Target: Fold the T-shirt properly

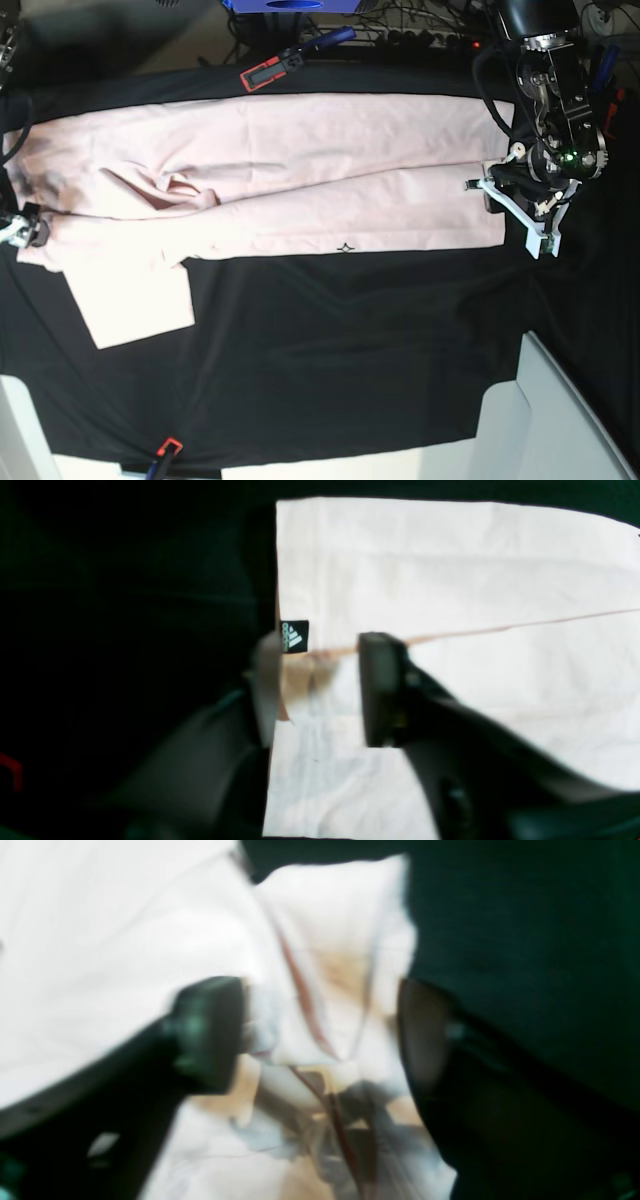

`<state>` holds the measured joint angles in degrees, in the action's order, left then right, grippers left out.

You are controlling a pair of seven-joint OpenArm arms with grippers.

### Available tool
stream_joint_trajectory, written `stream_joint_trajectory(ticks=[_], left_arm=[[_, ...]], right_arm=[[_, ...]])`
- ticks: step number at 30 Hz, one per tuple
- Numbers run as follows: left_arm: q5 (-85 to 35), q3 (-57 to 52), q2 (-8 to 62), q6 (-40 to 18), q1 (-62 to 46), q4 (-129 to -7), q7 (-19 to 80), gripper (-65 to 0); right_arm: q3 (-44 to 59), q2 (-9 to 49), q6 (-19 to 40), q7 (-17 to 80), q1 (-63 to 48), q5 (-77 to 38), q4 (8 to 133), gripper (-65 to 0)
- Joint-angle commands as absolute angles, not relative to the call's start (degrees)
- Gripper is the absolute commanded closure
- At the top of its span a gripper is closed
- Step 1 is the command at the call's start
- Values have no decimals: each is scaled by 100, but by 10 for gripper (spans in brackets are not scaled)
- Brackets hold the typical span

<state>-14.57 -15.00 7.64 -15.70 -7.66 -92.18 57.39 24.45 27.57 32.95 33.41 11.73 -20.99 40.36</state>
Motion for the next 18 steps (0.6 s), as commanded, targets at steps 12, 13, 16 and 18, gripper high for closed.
stream_joint_trajectory(ticks=[12, 13, 16, 18], left_arm=[[-1464, -1604, 980, -1560, -558, -10062, 5701, -304], [-1446, -1604, 998, -1560, -558, -10132, 5701, -304], [-1446, -1604, 1024, -1560, -558, -10141, 5701, -304], [-1446, -1604, 1024, -1560, -567, -10114, 5701, -304]], right_arm=[[2941, 2888, 3336, 3618, 1244, -2149, 4980, -556], [2941, 2888, 3336, 3705, 1270, -2149, 5156, -559], [2818, 2888, 3336, 3864, 1613, -2141, 5358, -564], [2325, 2888, 3336, 3837, 1947, -2141, 5138, -564]])
